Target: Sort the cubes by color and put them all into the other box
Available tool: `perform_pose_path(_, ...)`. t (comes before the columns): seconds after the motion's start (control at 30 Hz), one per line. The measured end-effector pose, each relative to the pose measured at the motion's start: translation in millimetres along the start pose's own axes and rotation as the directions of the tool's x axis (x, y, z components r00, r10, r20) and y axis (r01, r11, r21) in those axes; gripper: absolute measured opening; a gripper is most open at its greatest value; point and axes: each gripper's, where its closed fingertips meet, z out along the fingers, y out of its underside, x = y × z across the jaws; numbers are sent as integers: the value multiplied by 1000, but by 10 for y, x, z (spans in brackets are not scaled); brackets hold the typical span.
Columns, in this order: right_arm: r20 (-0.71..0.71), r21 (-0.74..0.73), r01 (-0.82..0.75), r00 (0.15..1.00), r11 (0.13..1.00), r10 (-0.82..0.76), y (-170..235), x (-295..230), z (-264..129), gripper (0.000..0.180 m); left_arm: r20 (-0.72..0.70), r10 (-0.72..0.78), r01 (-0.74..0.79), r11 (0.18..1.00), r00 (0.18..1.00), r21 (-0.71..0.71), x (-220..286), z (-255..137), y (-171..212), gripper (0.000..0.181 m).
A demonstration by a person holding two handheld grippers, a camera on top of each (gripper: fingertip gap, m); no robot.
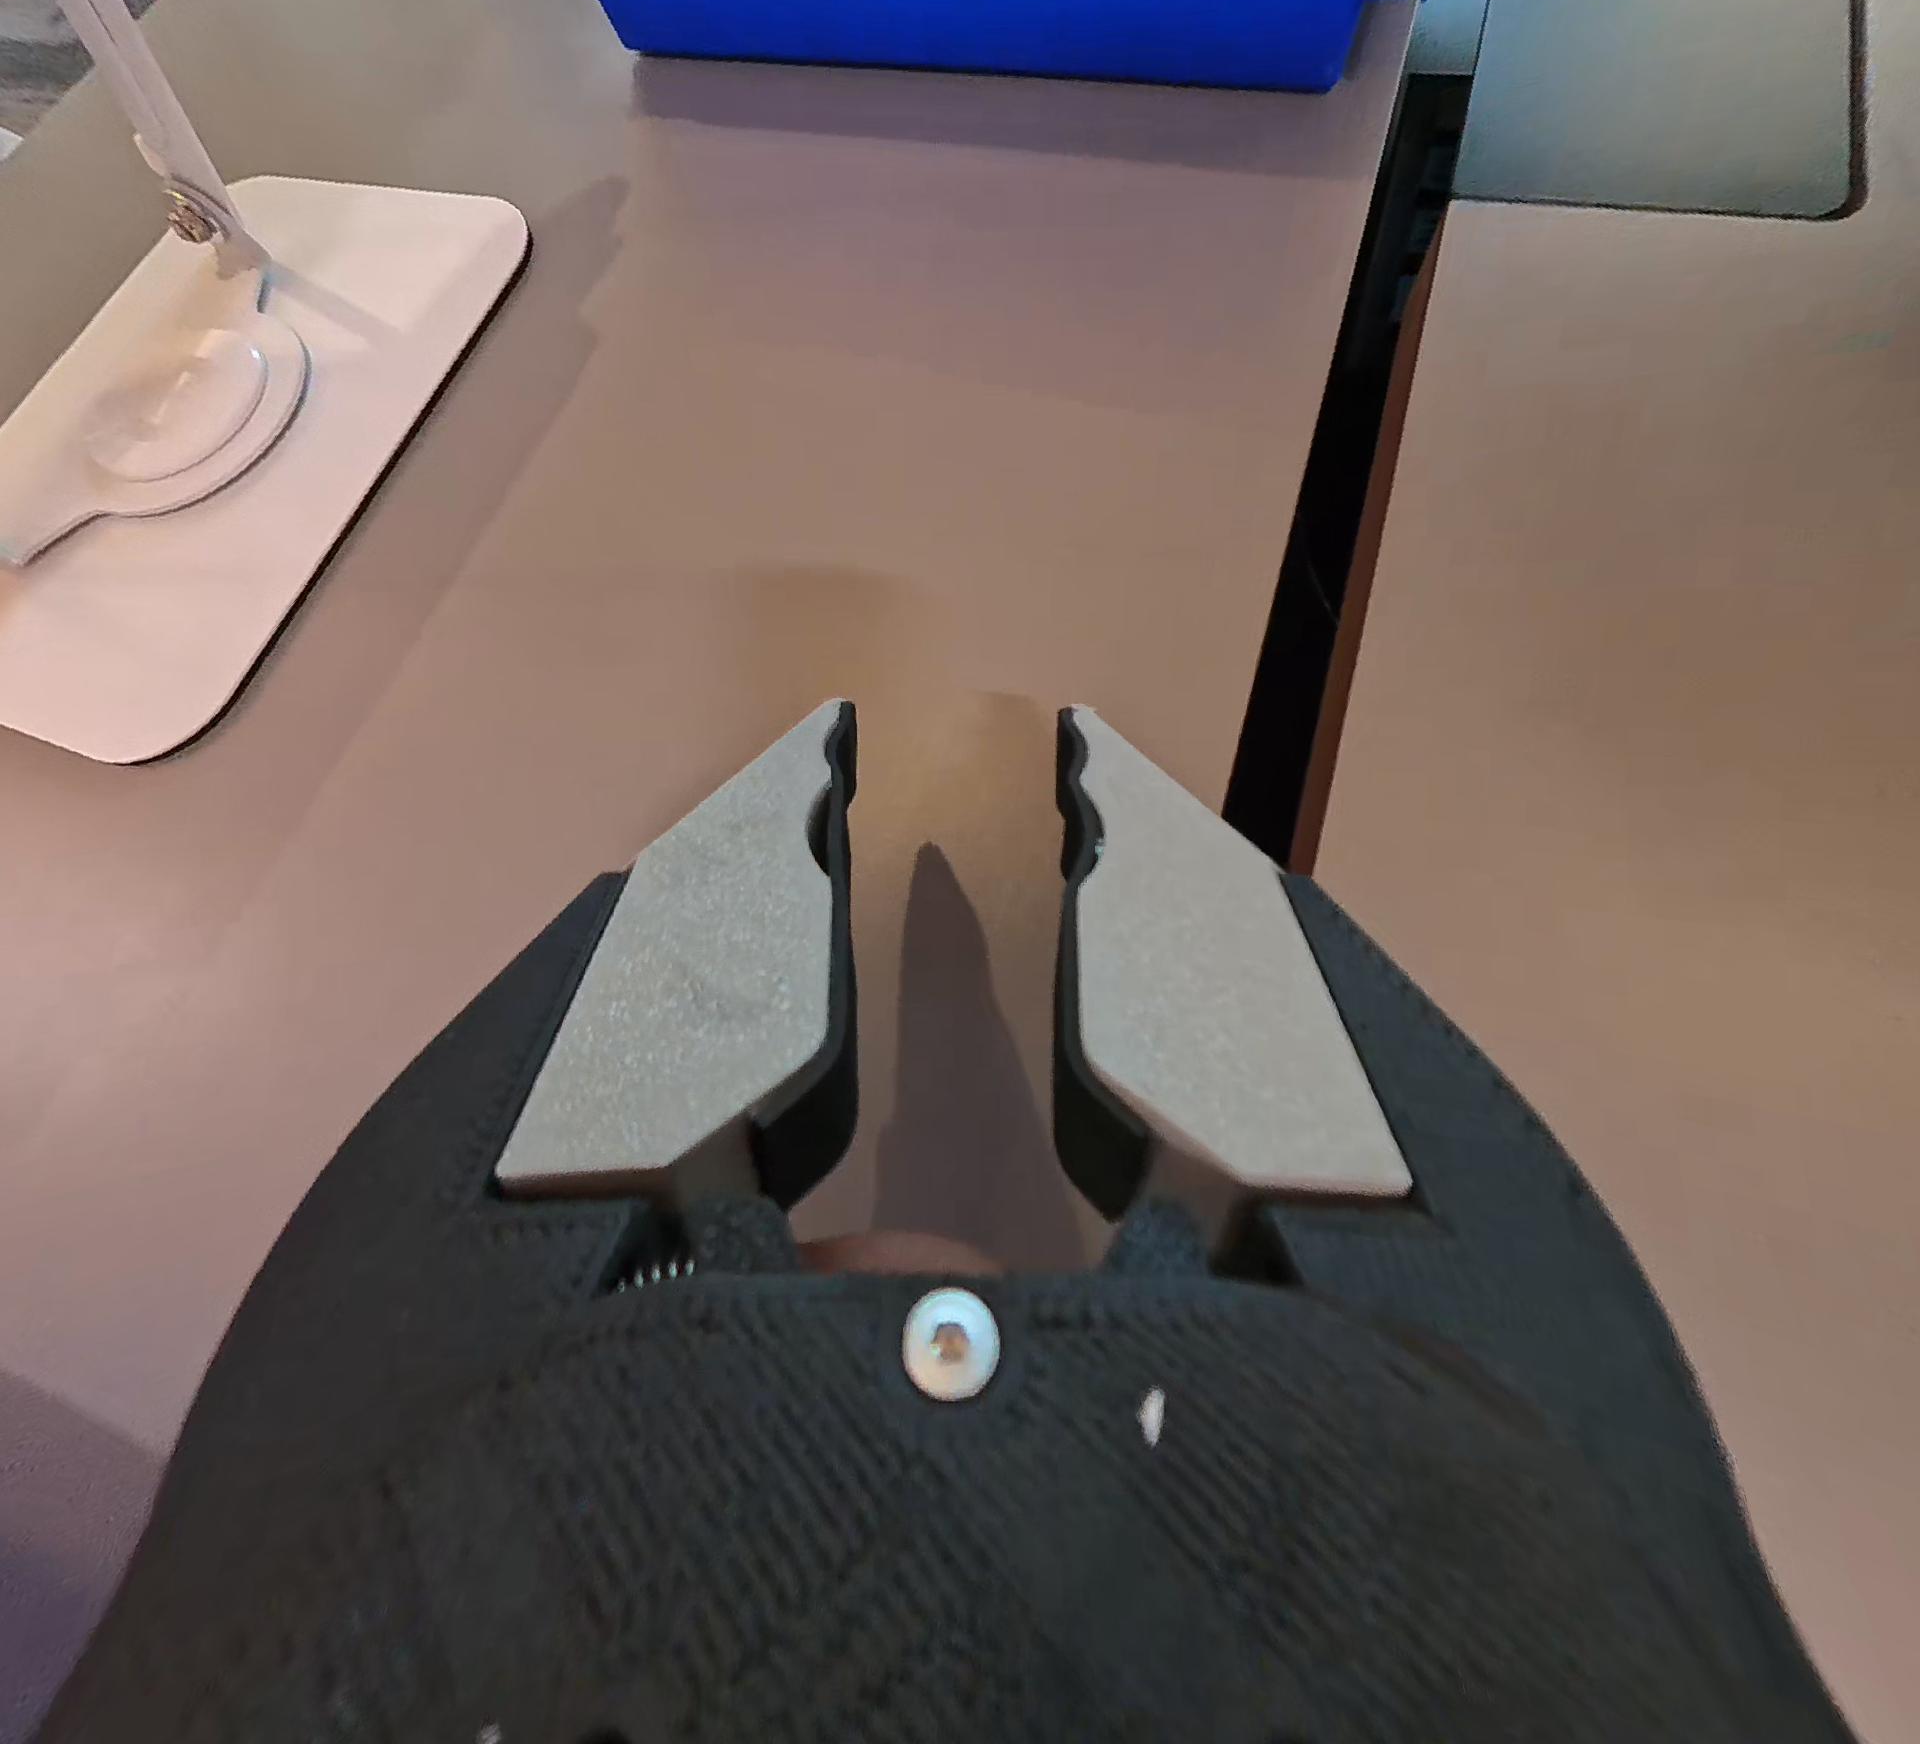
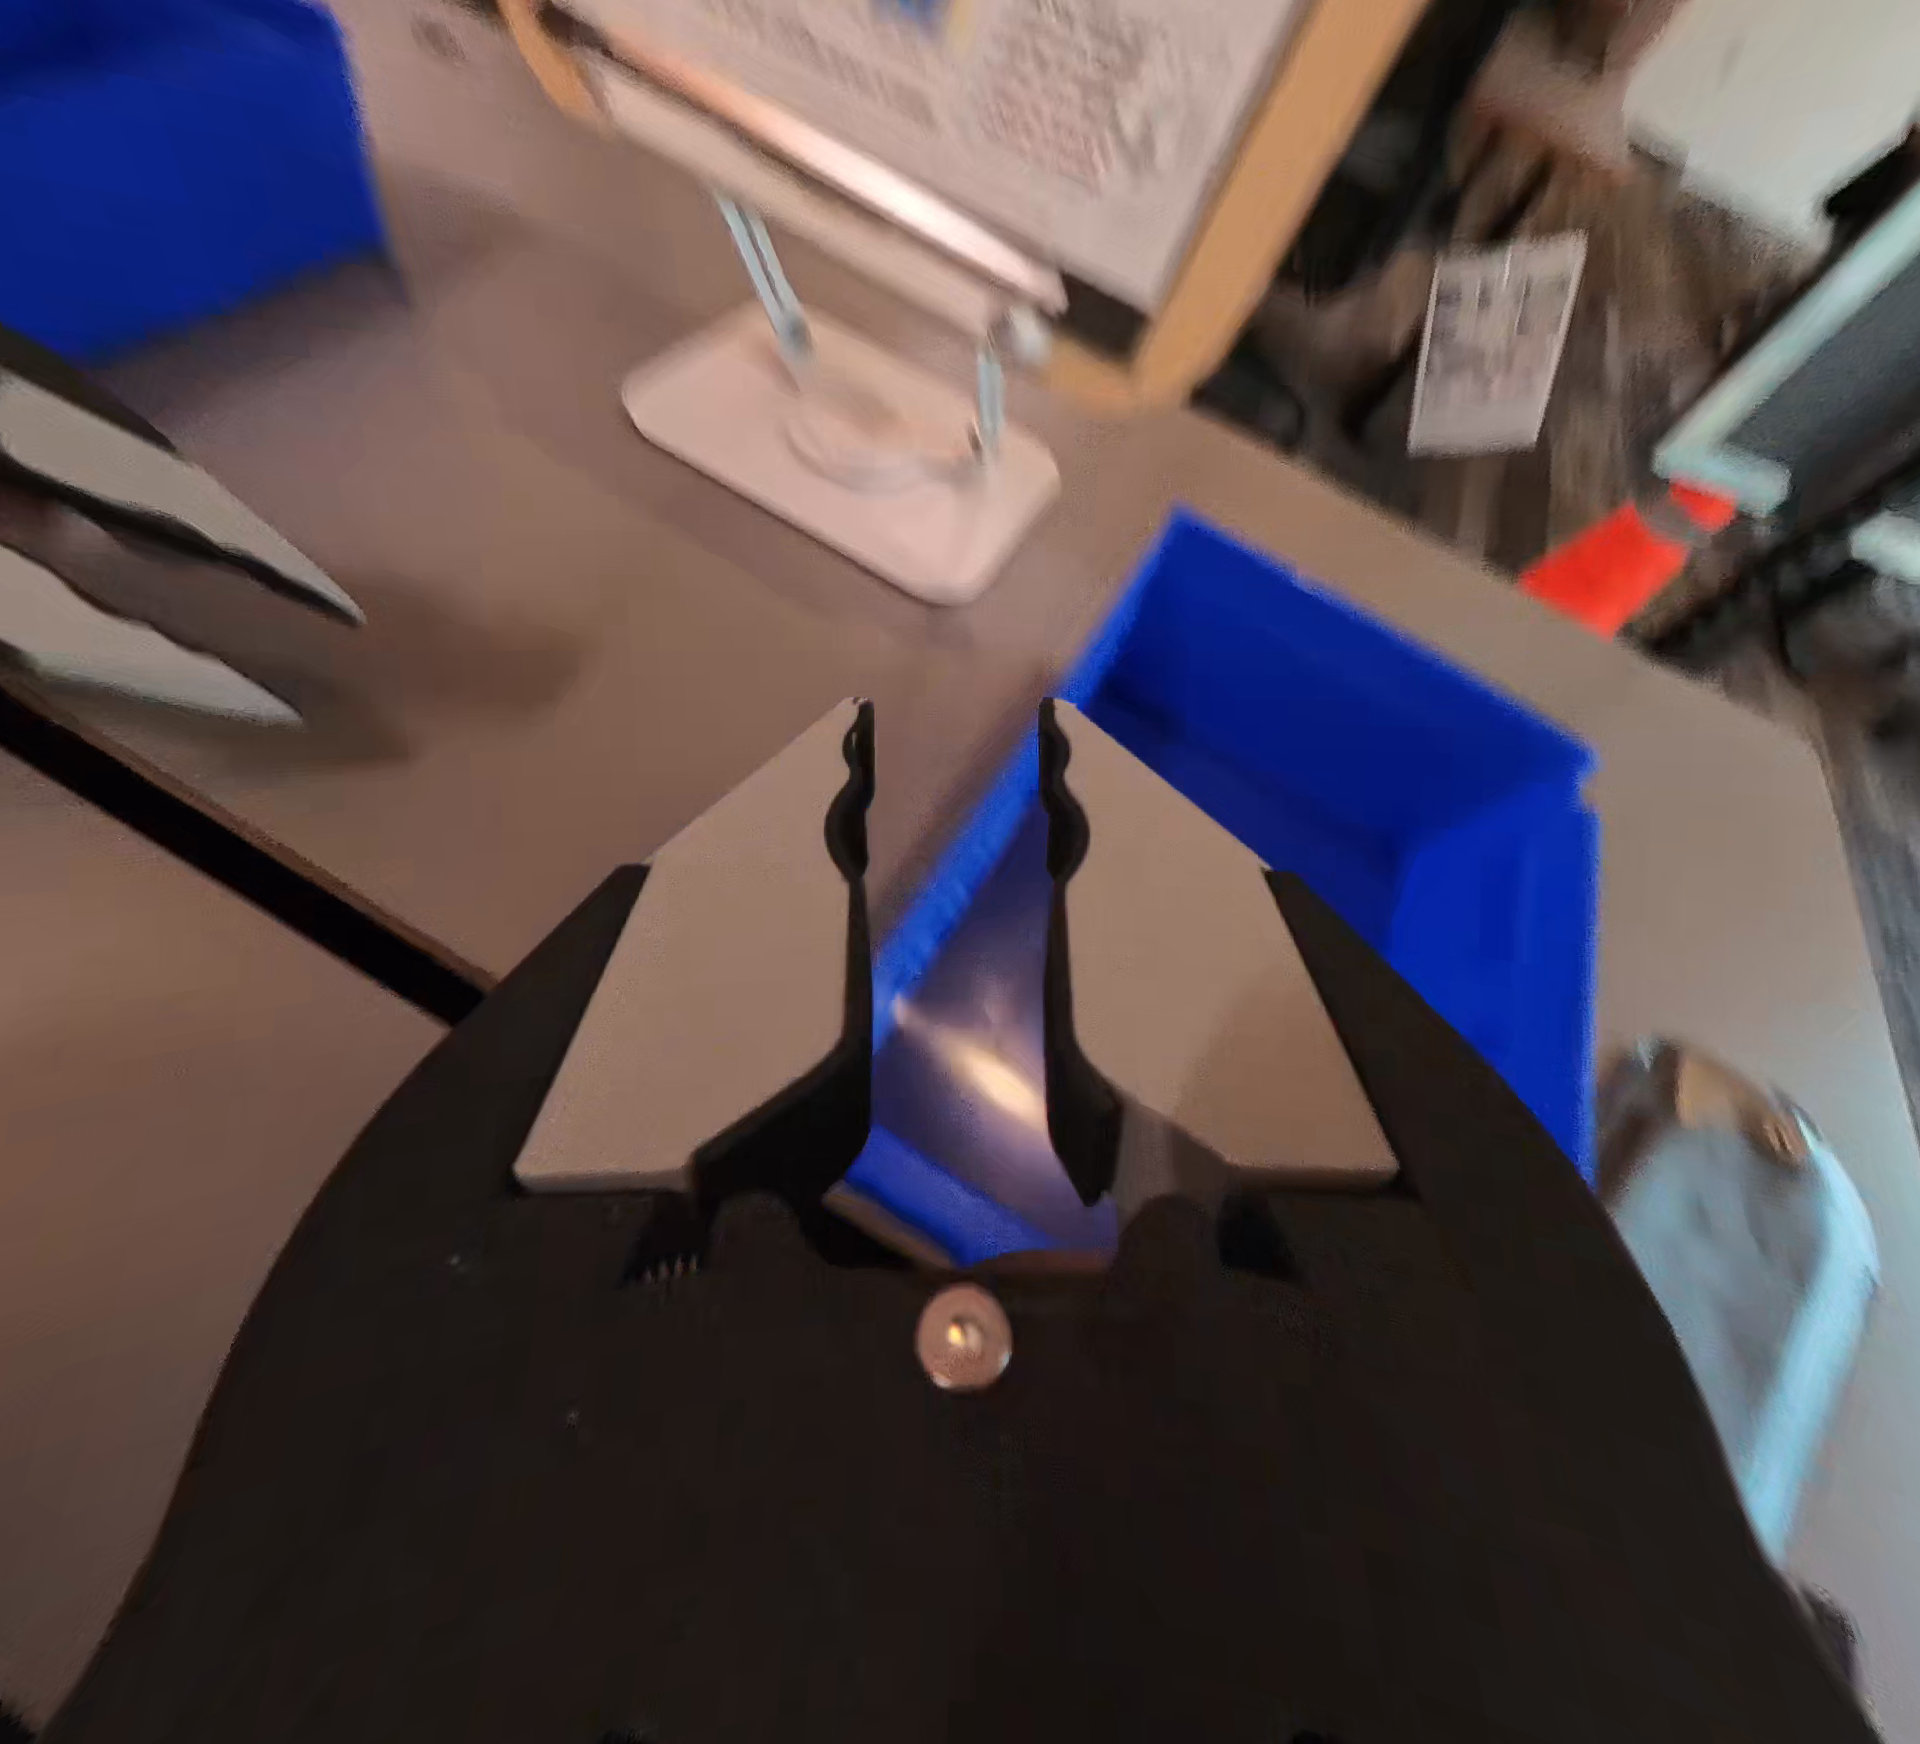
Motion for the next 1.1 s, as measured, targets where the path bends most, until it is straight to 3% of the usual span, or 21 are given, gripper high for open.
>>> perform_pose_path(0.1, 61, 238, 11, 998, 971, -26, -544, -543, 120, 26, -36, -5, 7, 999, 999, 45, 60, -72, -104, 38)
perform_pose_path(0.23, 100, 334, -37, 995, 942, 4, -682, -1011, 688, 31, -160, 13, 16, 983, 987, 181, 224, -364, -377, 48)
perform_pose_path(0.37, 182, 293, -88, 983, 952, 35, -481, -1398, 1399, 31, -158, 8, 55, 919, 987, 389, 80, -936, -696, 50)
perform_pose_path(0.53, 73, 191, 106, 990, 976, -121, -133, -1474, 1857, 36, 97, -247, 147, 802, 964, 579, -730, -1762, -743, 39)
perform_pose_path(0.67, 74, 177, 157, 982, 972, -172, -24, -1562, 1855, 36, 274, -426, 161, 743, 862, 649, -1264, -2349, -433, 41)
perform_pose_path(0.77, 74, 178, 175, 979, 968, -190, -9, -1602, 1831, 36, 324, -509, 182, 715, 798, 675, -1477, -2642, -132, 43)
perform_pose_path(0.93, 82, 169, 175, 978, 970, -191, 52, -1627, 1852, 36, 497, -567, 308, 803, 657, 510, -1811, -2767, 728, 50)
perform_pose_path(1.1, 104, 149, 177, 976, 973, -193, 89, -1672, 1922, 36, 556, -530, 481, 841, 641, 247, -1837, -2636, 1353, 57)
